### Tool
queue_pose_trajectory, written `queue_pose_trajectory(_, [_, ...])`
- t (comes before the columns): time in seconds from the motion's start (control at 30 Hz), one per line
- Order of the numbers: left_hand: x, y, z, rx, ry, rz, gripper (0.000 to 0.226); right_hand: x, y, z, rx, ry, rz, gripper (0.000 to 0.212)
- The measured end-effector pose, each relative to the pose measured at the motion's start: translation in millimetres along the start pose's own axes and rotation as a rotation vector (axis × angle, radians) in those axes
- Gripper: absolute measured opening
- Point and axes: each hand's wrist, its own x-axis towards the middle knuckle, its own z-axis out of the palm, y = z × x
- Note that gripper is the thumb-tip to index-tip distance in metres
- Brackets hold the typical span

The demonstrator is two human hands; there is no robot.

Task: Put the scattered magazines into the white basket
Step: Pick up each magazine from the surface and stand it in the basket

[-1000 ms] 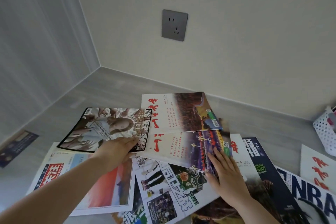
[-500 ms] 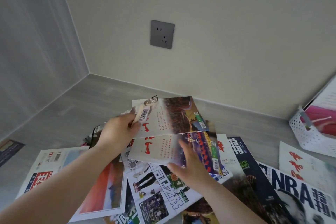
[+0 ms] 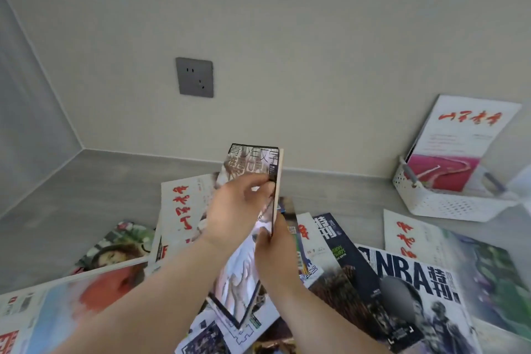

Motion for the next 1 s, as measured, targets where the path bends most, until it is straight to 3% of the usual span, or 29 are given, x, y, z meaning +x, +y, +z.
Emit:
queue_pose_trajectory(0.2, [19.9, -1.5, 20.5, -0.224, 0.243, -0.205, 0.037, 8.0, 18.1, -85.6, -0.025, 0.008, -0.057, 0.026])
queue_pose_trajectory(0.27, [23.5, 3.0, 37.2, -0.242, 0.156, -0.324, 0.040, 12.8, 25.9, -120.7, -0.013, 0.046, -0.052, 0.025])
queue_pose_trajectory(0.33, [22.0, 12.4, 59.5, -0.330, -0.062, -0.342, 0.022, 19.3, 31.7, -158.7, -0.027, 0.058, -0.040, 0.024])
queue_pose_trajectory(0.4, [21.6, 29.8, 86.6, -0.434, -0.228, -0.338, 0.030, 26.2, 37.1, -196.7, -0.050, 0.087, -0.052, 0.015])
queue_pose_trajectory(0.5, [29.4, 58.5, 131.7, -0.433, -0.278, -0.290, 0.033, 36.2, 47.2, -252.2, -0.060, 0.162, -0.119, 0.028])
queue_pose_trajectory(0.63, [43.1, 97.4, 194.4, -0.341, -0.217, -0.151, 0.030, 56.5, 72.4, -326.7, -0.135, 0.271, -0.114, 0.006])
queue_pose_trajectory(0.9, [65.8, 177.2, 311.8, -0.209, -0.144, 0.071, 0.035, 122.0, 130.0, -452.0, -0.299, 0.523, 0.017, 0.025])
queue_pose_trajectory(1.0, [81.5, 193.9, 340.9, -0.098, -0.152, 0.081, 0.022, 148.7, 143.2, -478.2, -0.261, 0.523, 0.009, 0.025])
